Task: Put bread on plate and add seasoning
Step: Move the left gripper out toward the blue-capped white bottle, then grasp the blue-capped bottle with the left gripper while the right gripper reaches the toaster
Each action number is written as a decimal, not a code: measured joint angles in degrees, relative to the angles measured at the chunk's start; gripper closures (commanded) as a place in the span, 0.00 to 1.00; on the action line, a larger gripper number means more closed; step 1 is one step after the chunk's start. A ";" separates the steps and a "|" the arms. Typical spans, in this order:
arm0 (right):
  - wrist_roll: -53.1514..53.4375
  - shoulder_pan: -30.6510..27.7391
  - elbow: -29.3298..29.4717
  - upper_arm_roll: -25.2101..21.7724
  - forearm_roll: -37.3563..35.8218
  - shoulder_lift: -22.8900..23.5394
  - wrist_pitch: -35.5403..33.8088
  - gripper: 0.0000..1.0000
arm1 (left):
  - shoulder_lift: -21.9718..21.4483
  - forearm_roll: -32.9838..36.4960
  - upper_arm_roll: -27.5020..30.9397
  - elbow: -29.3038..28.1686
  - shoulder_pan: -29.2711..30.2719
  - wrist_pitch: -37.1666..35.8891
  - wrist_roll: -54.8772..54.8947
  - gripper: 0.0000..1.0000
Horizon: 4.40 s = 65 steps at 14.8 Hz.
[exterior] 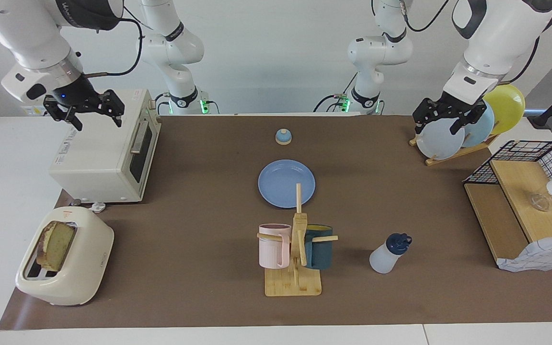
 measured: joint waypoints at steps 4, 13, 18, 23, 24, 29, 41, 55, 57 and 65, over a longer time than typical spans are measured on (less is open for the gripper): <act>0.00 0.00 0.00 0.00 0.00 0.00 0.00 0.00 | -0.08 0.00 0.01 0.00 0.04 0.00 0.01 0.00; 0.00 0.00 0.00 0.00 0.00 0.00 0.00 0.00 | -1.00 0.02 -0.49 -0.98 -0.20 -1.73 -0.59 0.00; 0.00 0.00 0.00 0.00 0.00 0.00 0.00 0.00 | -4.25 0.01 -0.89 -9.70 -2.92 9.48 -1.14 0.00; 0.00 0.00 -0.90 0.00 0.00 0.13 6.35 0.00 | -8.89 0.00 -1.05 -25.18 -5.32 31.09 -5.65 0.00; -0.04 -0.01 -1.44 0.00 -0.10 0.33 8.15 0.00 | -9.14 -0.01 -1.06 -27.29 -5.53 34.70 -6.09 0.00; -8.01 -1.38 -1.92 -0.05 -1.30 4.50 19.26 0.00 | -8.86 -0.02 -1.08 -39.94 -8.48 58.01 -9.84 0.00; -18.24 -5.23 -1.47 0.07 -0.59 12.86 42.42 0.05 | 6.12 -0.06 -0.74 -48.24 -12.07 92.02 -14.68 0.00; -10.36 -6.80 -2.70 -0.03 2.28 15.75 46.43 0.13 | 19.32 -0.08 7.37 -32.73 -16.18 92.14 -14.65 0.00; -9.76 -6.94 -2.76 -0.06 2.30 15.94 46.43 0.24 | 20.60 -0.08 16.44 -31.88 -24.44 92.12 -14.65 0.00; -9.68 -7.25 -2.77 -0.07 2.30 17.32 48.59 0.32 | 24.78 -0.18 29.40 -25.81 -37.14 91.79 -20.03 0.00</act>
